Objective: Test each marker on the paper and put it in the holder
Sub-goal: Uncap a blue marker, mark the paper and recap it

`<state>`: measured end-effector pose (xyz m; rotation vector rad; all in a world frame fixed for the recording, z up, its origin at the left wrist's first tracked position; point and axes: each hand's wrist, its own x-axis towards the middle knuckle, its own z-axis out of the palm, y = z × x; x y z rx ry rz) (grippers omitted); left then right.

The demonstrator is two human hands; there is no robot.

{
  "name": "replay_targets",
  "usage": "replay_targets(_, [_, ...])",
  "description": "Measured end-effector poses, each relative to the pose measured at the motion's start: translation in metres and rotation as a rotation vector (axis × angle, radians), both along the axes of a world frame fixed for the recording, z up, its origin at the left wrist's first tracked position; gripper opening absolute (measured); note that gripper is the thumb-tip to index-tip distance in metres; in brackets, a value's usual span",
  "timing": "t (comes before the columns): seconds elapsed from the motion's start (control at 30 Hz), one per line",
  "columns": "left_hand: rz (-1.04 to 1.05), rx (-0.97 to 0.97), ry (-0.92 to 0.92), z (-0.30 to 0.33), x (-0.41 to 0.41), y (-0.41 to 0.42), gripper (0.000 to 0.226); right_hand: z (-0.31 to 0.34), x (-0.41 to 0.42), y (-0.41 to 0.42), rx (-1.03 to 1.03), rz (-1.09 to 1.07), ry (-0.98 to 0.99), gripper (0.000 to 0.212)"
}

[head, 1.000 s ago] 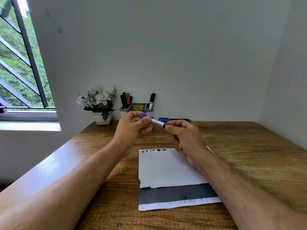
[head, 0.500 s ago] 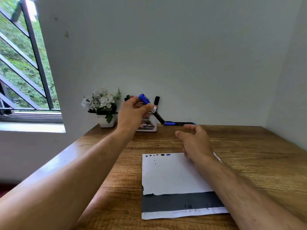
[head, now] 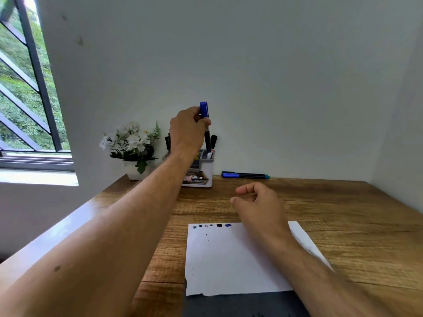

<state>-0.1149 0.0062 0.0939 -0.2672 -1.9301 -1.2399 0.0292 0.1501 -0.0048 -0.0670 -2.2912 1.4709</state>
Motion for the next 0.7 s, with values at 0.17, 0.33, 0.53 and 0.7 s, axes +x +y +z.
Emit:
replay_targets(0.17, [0.010, -0.062, -0.072, -0.021, -0.012, 0.005, 0.032, 0.000, -0.001, -0.001, 0.076, -0.011, -0.007, 0.010])
replay_targets(0.33, [-0.043, -0.088, -0.199, -0.035, -0.018, 0.013, 0.035, 0.003, 0.001, -0.002, 0.073, -0.015, -0.003, 0.008])
replay_targets(0.53, [0.064, -0.148, -0.163, -0.049, -0.025, 0.012, 0.013, 0.003, 0.001, -0.004, 0.089, -0.004, -0.012, 0.009])
replay_targets(0.7, [0.077, -0.241, -0.171, -0.052, -0.029, 0.011, 0.007, 0.004, 0.003, -0.005, 0.104, -0.002, -0.016, 0.011])
